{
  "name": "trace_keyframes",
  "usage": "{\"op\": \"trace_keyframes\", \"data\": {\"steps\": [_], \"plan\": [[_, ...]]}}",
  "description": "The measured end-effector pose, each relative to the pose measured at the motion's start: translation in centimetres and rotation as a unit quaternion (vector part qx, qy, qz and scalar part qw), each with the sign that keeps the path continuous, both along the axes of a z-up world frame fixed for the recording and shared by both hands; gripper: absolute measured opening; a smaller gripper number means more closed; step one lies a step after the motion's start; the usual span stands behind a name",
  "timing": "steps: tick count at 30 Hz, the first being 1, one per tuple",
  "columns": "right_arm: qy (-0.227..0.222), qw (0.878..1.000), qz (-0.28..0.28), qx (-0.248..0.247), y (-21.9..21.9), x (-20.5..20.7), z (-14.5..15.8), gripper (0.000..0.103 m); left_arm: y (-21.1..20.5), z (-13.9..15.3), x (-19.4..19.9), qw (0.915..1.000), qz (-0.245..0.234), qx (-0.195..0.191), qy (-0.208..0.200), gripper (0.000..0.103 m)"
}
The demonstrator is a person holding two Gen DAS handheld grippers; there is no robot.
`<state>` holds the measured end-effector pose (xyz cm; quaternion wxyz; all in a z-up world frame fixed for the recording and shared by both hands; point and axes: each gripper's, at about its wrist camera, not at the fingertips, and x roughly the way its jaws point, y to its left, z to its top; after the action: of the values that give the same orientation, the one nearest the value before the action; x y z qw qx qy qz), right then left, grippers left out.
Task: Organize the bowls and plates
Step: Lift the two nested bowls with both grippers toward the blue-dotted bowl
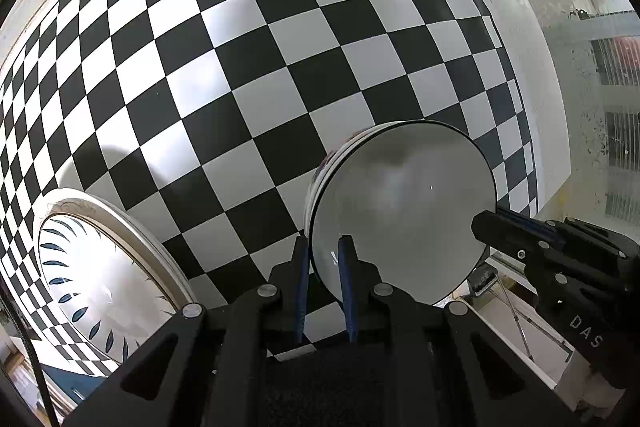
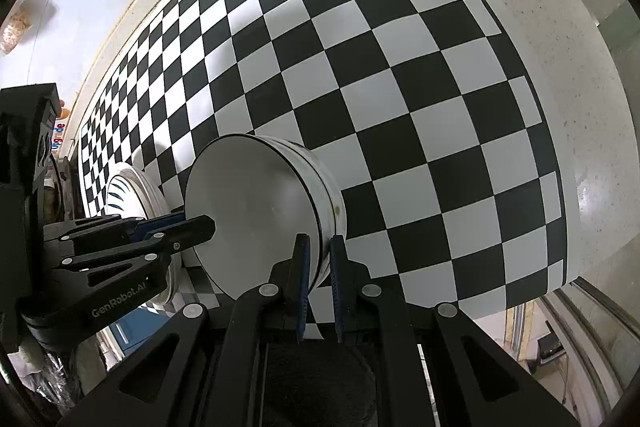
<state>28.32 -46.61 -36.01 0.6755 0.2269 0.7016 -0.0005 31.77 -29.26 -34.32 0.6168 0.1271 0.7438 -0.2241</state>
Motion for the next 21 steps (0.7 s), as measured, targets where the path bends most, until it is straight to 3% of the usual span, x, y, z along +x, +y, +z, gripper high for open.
{"op": "trace_keyframes", "data": {"steps": [7,11,14,16,18,21], "plan": [[0.002,1.0,0.004,-0.001,0.1,0.1,0.0,0.011,0.8,0.4,0.2,0.9999,0.013,-0.004,-0.002,0.013],[0.003,1.0,0.005,0.003,-0.2,0.5,0.6,0.012,2.1,2.1,1.0,0.999,0.037,-0.012,-0.022,0.014],[0.004,1.0,0.0,0.013,-1.2,1.5,1.4,0.014,3.0,4.1,2.6,0.9962,0.07,-0.031,-0.041,0.02],[-0.006,1.0,-0.007,0.02,-2.1,2.8,2.3,0.025,3.3,5.3,4.4,0.9933,0.092,-0.043,-0.055,0.026],[-0.025,0.999,-0.014,0.024,-3.2,4.6,3.3,0.043,3.1,6.0,6.8,0.9908,0.107,-0.052,-0.065,0.03],[-0.048,0.998,-0.015,0.023,-4.5,8.2,4.2,0.053,2.3,5.9,11.0,0.988,0.131,-0.062,-0.054,0.03]]}}
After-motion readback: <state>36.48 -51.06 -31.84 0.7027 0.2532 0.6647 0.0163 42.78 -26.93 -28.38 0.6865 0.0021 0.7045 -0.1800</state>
